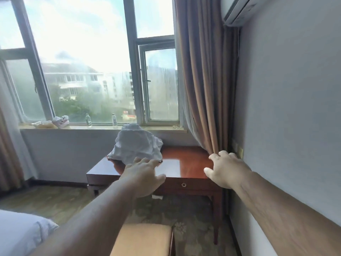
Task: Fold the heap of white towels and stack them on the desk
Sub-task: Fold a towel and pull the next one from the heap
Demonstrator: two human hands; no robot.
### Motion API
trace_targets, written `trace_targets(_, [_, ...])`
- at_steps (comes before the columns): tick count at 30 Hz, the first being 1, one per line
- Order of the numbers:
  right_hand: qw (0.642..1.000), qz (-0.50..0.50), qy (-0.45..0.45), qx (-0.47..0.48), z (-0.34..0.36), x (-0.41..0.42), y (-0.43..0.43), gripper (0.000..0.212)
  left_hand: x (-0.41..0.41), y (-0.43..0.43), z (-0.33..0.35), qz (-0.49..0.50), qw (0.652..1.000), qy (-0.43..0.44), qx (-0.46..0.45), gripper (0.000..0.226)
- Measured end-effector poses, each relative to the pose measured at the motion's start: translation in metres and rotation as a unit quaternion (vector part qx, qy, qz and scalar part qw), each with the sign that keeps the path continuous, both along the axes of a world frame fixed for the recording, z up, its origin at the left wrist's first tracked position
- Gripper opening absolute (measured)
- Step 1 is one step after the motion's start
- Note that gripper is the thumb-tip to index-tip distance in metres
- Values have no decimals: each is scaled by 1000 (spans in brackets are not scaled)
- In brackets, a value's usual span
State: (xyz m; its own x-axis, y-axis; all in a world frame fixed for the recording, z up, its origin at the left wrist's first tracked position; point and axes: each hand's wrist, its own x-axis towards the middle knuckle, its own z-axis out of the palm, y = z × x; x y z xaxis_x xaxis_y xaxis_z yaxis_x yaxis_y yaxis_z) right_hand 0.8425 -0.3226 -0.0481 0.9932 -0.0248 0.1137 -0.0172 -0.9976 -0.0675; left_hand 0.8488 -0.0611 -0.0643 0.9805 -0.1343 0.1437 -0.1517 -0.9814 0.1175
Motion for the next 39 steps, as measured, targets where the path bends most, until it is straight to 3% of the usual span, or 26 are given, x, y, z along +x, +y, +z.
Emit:
trace_targets(8, [999, -24, -27, -20, 5, 109, -36, 61, 125, -40, -7, -28, 999, 12, -20, 73])
trace_targets(18, [998, -13, -45, -28, 4, 296, -32, 57, 318, -21, -15, 9, 998, 31, -54, 78])
trace_targets(27, [995, 41, -71, -54, -22, 435, -8, 43, 428, -18, -28, 35, 996, -24, -82, 62])
trace_targets(31, [986, 78, -145, -21, -31, 490, -8, 33, 467, -25, -35, 66, 987, -67, -133, 55])
trace_targets(34, [977, 99, -189, -14, -40, 535, -14, 29, 499, -34, -42, 87, 986, -86, -117, 57])
trace_targets(39, [976, 152, -150, -39, -56, 626, -33, 35, 563, -59, -44, 103, 985, -107, -85, 57])
